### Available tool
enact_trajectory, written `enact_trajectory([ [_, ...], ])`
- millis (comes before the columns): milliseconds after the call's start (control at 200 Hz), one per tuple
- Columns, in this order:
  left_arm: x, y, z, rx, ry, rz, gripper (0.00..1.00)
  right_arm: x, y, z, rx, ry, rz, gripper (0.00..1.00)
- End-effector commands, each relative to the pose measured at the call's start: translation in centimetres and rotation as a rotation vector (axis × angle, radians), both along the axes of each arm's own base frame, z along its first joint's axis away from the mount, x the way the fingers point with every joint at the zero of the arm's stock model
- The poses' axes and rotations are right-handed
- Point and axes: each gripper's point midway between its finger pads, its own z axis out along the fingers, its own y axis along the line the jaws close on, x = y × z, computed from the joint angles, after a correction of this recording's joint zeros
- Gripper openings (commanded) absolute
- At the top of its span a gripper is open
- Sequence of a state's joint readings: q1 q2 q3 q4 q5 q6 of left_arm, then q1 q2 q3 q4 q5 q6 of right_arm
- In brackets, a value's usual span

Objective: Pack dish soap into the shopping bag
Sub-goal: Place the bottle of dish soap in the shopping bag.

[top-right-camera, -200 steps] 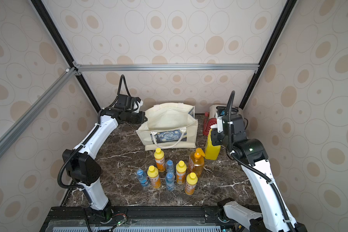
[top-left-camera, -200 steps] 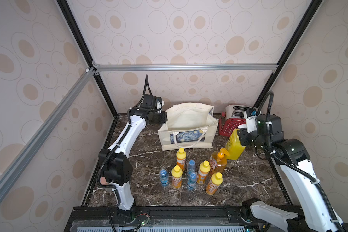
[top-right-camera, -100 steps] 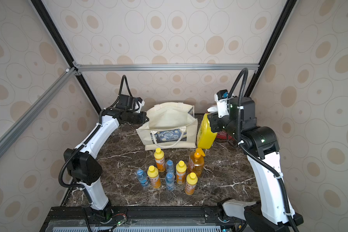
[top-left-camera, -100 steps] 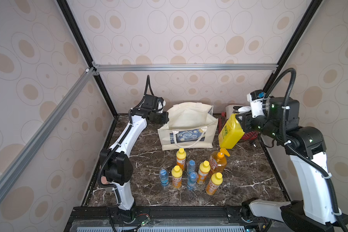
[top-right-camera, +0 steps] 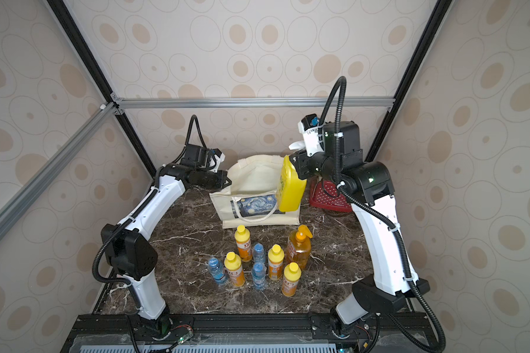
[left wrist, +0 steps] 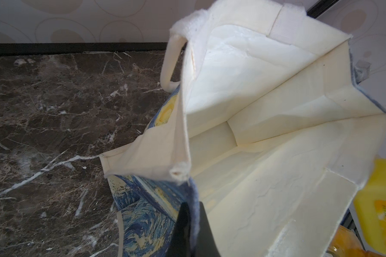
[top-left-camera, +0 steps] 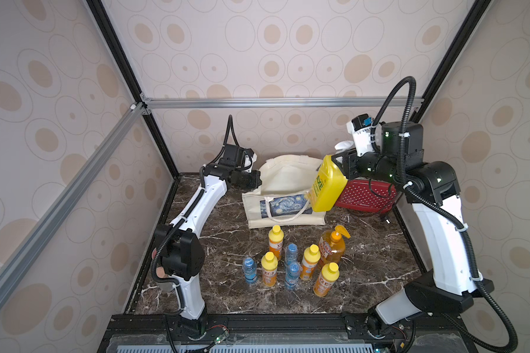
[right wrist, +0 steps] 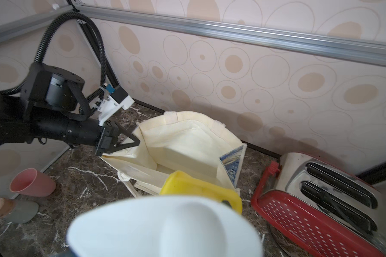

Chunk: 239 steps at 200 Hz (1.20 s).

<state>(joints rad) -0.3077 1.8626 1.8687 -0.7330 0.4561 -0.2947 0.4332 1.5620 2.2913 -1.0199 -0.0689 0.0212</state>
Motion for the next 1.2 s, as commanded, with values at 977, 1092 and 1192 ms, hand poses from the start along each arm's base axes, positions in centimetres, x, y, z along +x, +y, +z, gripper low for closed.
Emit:
enact_trajectory([
  [977,-2.4,-3.3,1.7,-0.097,-0.03,-0.151,0.0,3.8,7.0,15.8,0.419,-0.527,0.165,0.0],
  [1092,-2.4,-3.3,1.4,-0.095,-0.024,-0.151,0.0,3.2,6.5,17.1,0.439,-0.569,0.16,0.0],
  [1192,-2.6,-3.5,1.6,-0.098,-0.03,-0.159,0.0,3.1,6.4,17.6,0.451,-0.588,0.155,0.0],
])
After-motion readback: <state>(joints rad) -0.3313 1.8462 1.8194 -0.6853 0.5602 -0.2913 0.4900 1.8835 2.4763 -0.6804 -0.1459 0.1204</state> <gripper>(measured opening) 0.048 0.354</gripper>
